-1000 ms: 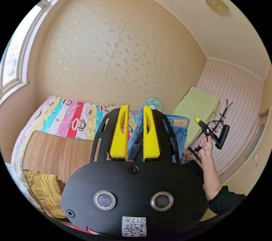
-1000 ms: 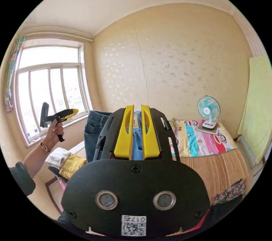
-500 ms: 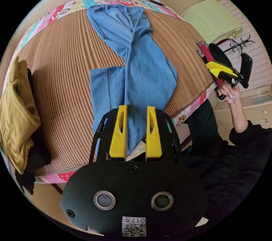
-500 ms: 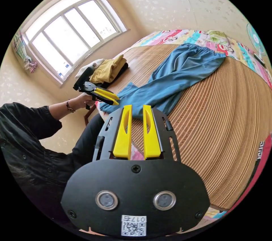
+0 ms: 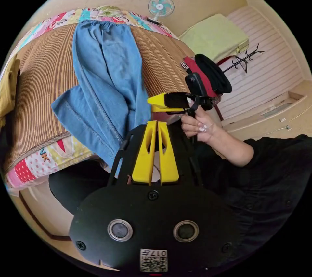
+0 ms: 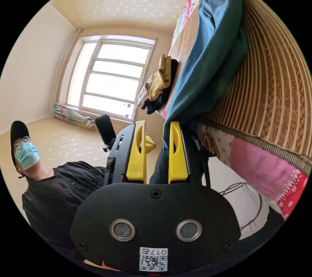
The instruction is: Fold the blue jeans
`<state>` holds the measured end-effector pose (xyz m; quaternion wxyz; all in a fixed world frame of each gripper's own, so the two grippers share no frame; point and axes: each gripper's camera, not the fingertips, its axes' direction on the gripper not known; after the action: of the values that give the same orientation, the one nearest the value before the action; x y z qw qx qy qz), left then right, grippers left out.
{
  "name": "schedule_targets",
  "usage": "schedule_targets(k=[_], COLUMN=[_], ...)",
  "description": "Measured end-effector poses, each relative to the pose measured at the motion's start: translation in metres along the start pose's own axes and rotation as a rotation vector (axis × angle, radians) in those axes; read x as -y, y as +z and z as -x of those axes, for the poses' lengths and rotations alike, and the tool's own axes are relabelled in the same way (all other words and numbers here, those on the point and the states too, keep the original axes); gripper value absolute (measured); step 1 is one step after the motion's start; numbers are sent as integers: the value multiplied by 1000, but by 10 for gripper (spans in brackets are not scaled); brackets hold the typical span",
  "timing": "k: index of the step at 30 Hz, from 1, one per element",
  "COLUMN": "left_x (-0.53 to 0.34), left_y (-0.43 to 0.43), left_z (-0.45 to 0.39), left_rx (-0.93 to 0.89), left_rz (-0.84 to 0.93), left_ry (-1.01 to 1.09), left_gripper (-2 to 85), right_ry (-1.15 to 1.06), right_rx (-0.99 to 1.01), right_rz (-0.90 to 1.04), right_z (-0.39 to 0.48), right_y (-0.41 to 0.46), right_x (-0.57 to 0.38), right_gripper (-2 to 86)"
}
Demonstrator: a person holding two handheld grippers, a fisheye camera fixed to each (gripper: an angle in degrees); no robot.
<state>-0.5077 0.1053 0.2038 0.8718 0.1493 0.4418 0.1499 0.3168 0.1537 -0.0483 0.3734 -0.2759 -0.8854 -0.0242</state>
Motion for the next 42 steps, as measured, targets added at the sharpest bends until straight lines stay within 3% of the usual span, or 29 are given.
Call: schedule_targets(k=[5, 7, 10, 15, 19, 23, 26, 28, 31, 33, 35, 39, 42], left_x=[-33, -43, -33, -12, -11, -23, -46, -74, -104, -119, -133, -156, -161], left_y=[-30, -41, -16, 42, 61, 37, -29, -85, -121, -128, -129, -124, -113], left_z=[73, 111, 139, 133, 144, 164, 171, 182, 204, 220, 237, 266, 277], left_rx=[-45, -3, -74, -281, -215, -331, -600, -644, -423, -336, -315, -281, -306], left_rz=[-177, -207, -77, 43, 104, 84, -86, -206, -195, -170, -153, -133, -112], left_ry=[-324, -412, -399, -344, -371, -324, -253, -246, -321, -369, -425, -501, -532], left_gripper=[67, 107, 113, 113, 65, 7, -3, -7, -8, -8, -8, -7, -7], right_ry=[17, -7, -35, -31, -19, -42, -90, -39, 53, -2, -100, -220, -182], right_rx=[12, -93, -246, -175, -108, -162, -227, -411, -814, -861, -777, -581, -726], right_rz=[-137, -134, -69, -78, -119, -124, -216, -328, -466, -488, -408, -46, 102], right_z=[0, 15, 24, 19, 19, 27, 46, 59, 83, 99, 107, 89, 66], right_y=[-64, -100, -124, -116, -106, -123, -168, -205, -218, -200, -163, -25, 70], right_x=[-22, -25, -22, -19, -22, -26, -31, -39, -57, -63, -58, -28, -19], right_gripper=[23, 18, 15, 13, 14, 14, 17, 23, 43, 60, 69, 78, 85])
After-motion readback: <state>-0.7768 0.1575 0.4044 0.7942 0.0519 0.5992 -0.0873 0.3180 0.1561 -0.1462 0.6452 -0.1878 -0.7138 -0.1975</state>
